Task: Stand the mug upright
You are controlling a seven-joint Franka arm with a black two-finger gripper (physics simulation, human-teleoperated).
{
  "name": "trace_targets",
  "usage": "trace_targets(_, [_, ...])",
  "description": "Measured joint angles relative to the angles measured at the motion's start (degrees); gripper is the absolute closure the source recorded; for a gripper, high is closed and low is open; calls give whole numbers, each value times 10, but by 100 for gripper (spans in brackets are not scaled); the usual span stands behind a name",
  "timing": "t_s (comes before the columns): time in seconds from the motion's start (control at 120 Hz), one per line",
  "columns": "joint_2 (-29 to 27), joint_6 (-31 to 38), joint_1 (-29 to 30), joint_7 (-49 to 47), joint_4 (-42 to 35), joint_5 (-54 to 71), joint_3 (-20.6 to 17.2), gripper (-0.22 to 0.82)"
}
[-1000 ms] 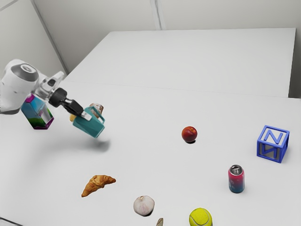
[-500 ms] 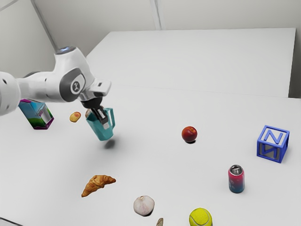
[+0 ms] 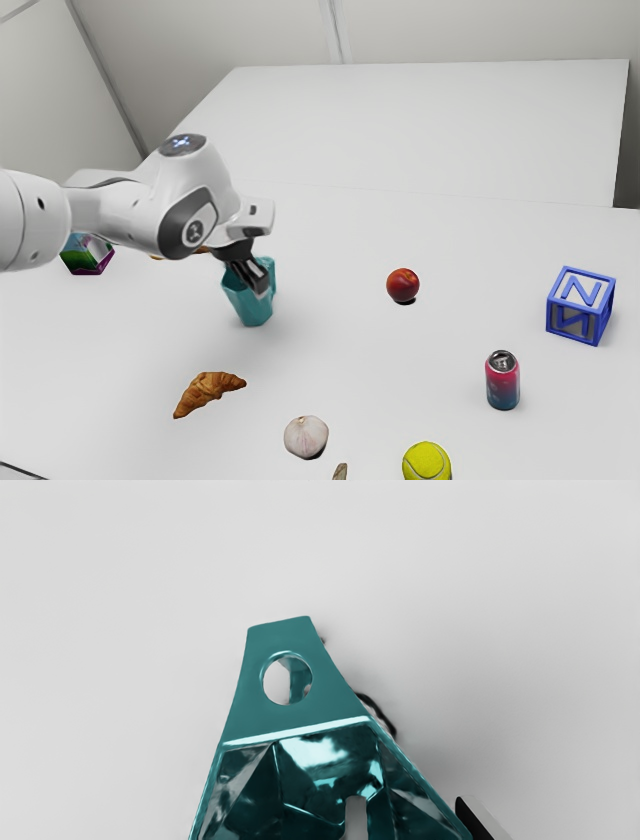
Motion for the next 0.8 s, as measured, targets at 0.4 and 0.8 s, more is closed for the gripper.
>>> trace_targets(0.4, [-25,-43,-20,-59,53,-6,4,8])
trace_targets(0.8, [-54,-409,43,-95,429,-6,-2,1])
